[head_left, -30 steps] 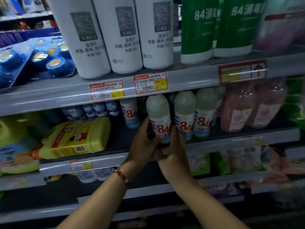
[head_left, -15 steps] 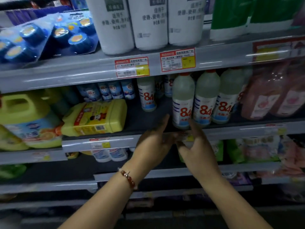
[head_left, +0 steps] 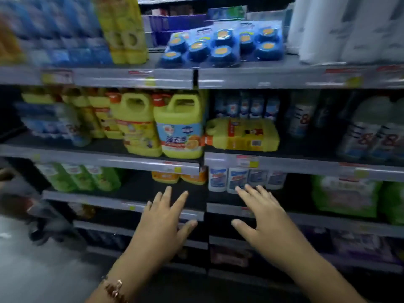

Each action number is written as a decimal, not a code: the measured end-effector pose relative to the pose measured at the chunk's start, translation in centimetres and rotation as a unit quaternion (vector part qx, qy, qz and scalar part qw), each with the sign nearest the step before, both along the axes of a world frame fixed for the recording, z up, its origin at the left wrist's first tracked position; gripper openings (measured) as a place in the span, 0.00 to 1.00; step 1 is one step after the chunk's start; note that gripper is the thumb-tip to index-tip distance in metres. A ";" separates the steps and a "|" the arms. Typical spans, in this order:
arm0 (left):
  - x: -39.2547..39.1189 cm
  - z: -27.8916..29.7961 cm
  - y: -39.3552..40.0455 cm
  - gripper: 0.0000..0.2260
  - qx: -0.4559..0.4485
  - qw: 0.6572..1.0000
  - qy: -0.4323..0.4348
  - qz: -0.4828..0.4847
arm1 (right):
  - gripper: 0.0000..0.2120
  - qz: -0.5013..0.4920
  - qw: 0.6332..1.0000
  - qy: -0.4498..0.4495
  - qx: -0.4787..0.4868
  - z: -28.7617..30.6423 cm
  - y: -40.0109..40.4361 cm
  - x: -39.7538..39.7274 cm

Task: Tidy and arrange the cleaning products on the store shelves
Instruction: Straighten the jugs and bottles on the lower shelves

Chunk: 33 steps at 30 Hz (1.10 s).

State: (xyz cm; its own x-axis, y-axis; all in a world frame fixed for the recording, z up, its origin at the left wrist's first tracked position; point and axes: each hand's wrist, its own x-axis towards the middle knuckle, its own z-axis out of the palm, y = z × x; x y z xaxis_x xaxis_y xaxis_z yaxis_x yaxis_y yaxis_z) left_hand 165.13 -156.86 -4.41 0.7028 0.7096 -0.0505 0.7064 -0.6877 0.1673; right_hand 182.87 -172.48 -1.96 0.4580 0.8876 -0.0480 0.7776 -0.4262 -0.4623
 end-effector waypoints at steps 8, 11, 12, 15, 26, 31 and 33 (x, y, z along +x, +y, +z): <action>-14.9 -0.1 5.3 0.35 0.029 0.996 -0.010 0.084 | 0.35 0.101 0.994 0.030 -0.003 -0.3 9.3 -13.5; -18.6 -0.5 7.7 0.34 0.039 0.992 -0.015 0.120 | 0.35 0.130 0.991 0.033 -0.001 -0.7 12.2 -16.2; -19.8 -1.0 8.5 0.34 0.036 0.991 -0.013 0.129 | 0.35 0.141 0.990 0.029 -0.006 -1.0 13.2 -16.9; -23.1 -2.2 10.6 0.34 0.041 0.985 -0.012 0.164 | 0.35 0.170 0.984 0.043 -0.030 -2.2 16.3 -18.9; -27.9 -2.9 22.2 0.34 0.011 0.973 -0.001 0.231 | 0.34 0.208 0.975 0.078 0.001 -4.6 34.5 -22.7; -26.5 -0.5 31.7 0.34 0.011 0.980 0.002 0.200 | 0.29 0.162 0.972 0.157 0.060 -3.6 42.0 -22.0; -26.3 0.2 35.1 0.34 0.032 0.982 -0.009 0.187 | 0.29 0.126 0.968 0.206 0.073 -3.6 45.5 -22.2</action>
